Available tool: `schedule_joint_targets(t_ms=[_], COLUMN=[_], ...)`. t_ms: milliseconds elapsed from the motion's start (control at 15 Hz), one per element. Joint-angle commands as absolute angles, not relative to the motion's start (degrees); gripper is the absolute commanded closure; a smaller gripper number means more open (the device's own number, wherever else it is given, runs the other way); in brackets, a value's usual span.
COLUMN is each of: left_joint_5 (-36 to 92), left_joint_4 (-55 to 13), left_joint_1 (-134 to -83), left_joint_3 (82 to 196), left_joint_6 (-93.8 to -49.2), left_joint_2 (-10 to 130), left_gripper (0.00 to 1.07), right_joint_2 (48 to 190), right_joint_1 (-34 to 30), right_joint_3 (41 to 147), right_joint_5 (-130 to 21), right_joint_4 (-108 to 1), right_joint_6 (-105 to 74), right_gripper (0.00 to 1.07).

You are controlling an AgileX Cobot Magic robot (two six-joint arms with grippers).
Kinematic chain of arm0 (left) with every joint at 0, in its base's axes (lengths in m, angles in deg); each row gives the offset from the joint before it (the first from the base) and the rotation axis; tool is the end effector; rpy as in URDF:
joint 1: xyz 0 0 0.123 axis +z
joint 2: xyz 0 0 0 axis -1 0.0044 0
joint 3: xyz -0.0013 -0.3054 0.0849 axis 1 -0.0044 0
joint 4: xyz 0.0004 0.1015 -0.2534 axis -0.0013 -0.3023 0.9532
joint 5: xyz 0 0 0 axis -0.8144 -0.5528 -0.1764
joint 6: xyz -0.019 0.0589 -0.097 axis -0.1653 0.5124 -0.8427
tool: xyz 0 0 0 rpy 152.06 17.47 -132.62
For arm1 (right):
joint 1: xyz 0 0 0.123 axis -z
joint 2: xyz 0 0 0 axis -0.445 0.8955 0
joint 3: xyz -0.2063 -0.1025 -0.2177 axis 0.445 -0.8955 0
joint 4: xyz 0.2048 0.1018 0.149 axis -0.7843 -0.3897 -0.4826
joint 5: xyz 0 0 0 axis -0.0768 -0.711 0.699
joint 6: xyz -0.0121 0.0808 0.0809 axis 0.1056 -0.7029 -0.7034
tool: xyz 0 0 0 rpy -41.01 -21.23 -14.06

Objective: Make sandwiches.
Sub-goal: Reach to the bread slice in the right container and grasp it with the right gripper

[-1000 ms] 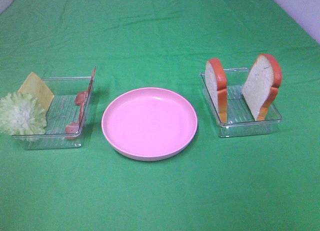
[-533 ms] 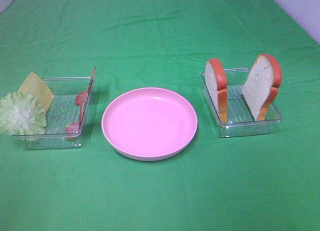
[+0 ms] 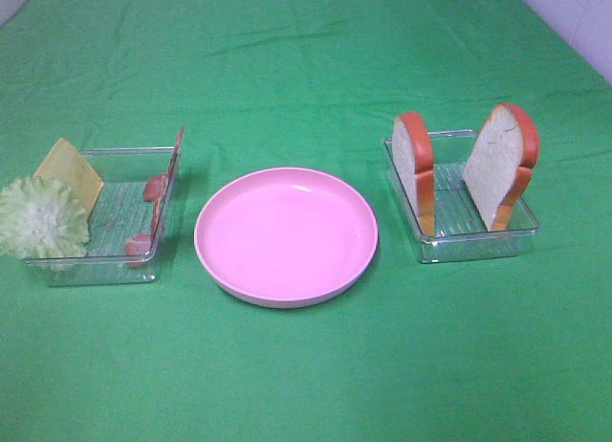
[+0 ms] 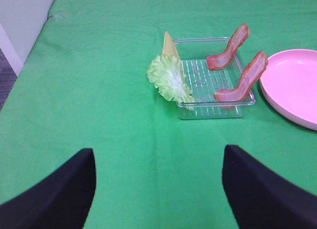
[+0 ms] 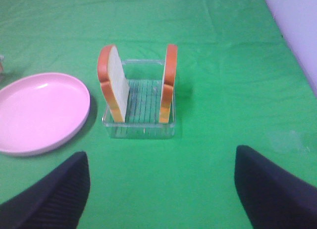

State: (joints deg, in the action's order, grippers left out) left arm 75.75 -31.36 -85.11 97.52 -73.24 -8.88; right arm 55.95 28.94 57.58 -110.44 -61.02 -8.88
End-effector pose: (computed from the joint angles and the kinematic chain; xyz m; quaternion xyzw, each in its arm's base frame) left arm 0.0042 -0.0071 0.2801 -0.0184 0.8429 -0.0068 0.5377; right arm 0.0217 0.0119 0.3051 -0.0589 0.8249 0.0027 0.5622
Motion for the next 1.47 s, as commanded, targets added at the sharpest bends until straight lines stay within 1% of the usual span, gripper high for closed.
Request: schedule_joint_targets(t_ms=[67, 133, 333, 467, 533, 600, 667, 733, 1000, 1133, 1200, 1267, 1467], left_joint_5=[75.8, 75.8, 75.8, 75.8, 75.8, 75.8, 75.8, 75.8, 75.8, 75.8, 75.8, 75.8, 75.8], left_joint_4=[-30.8, -30.8, -30.8, -30.8, -30.8, -30.8, -30.8, -30.8, -30.8, -30.8, -30.8, -30.8, -30.8], left_joint_1=[-85.0, -85.0, -85.0, -85.0, -85.0, -85.0, -85.0, -85.0, -85.0, -85.0, -85.0, -85.0, -85.0], left_joint_3=[97.3, 97.3, 97.3, 97.3, 97.3, 97.3, 97.3, 97.3, 97.3, 97.3, 97.3, 97.3, 97.3], left_joint_6=[-73.3, -73.3, -73.3, -73.3, -73.3, -73.3, -73.3, -73.3, -73.3, -73.3, -73.3, -73.3, -73.3], left_joint_2=[-9.9, -9.9, -9.9, -9.9, -9.9, -9.9, -9.9, -9.9, -9.9, -9.9, -9.9, -9.9, -9.9], left_gripper=[0.38, 0.38, 0.38, 0.38, 0.38, 0.38, 0.38, 0.38, 0.38, 0.38, 0.38, 0.38, 0.38], right_joint_2=[65.3, 76.7, 91.3, 104.2, 106.9, 113.2, 118.7, 129.3, 143.6, 149.7, 150.9, 155.9, 160.2], right_joint_1=[29.3, 29.3, 29.3, 29.3, 29.3, 29.3, 29.3, 29.2, 28.8, 24.8, 23.2, 17.0, 10.4], right_joint_3=[60.3, 65.1, 73.2, 81.9, 83.8, 87.9, 92.6, 101.5, 115.0, 121.5, 122.8, 128.3, 130.9], right_joint_5=[-102.6, -102.0, -102.5, -106.7, -107.8, -110.8, -113.9, -119.6, -125.9, -129.2, -129.9, -131.7, -131.7], right_joint_4=[-62.8, -63.1, -64.7, -64.9, -65.0, -65.5, -66.4, -68.4, -69.4, -66.1, -65.2, -59.2, -58.2], right_joint_6=[-8.6, -8.6, -8.6, -8.6, -8.6, -8.6, -8.6, -8.6, -10.1, -10.8, -11.6, -17.5, -19.6], right_gripper=[0.33, 0.33, 0.33, 0.33, 0.33, 0.33, 0.33, 0.33, 0.33, 0.33, 0.33, 0.33, 0.33])
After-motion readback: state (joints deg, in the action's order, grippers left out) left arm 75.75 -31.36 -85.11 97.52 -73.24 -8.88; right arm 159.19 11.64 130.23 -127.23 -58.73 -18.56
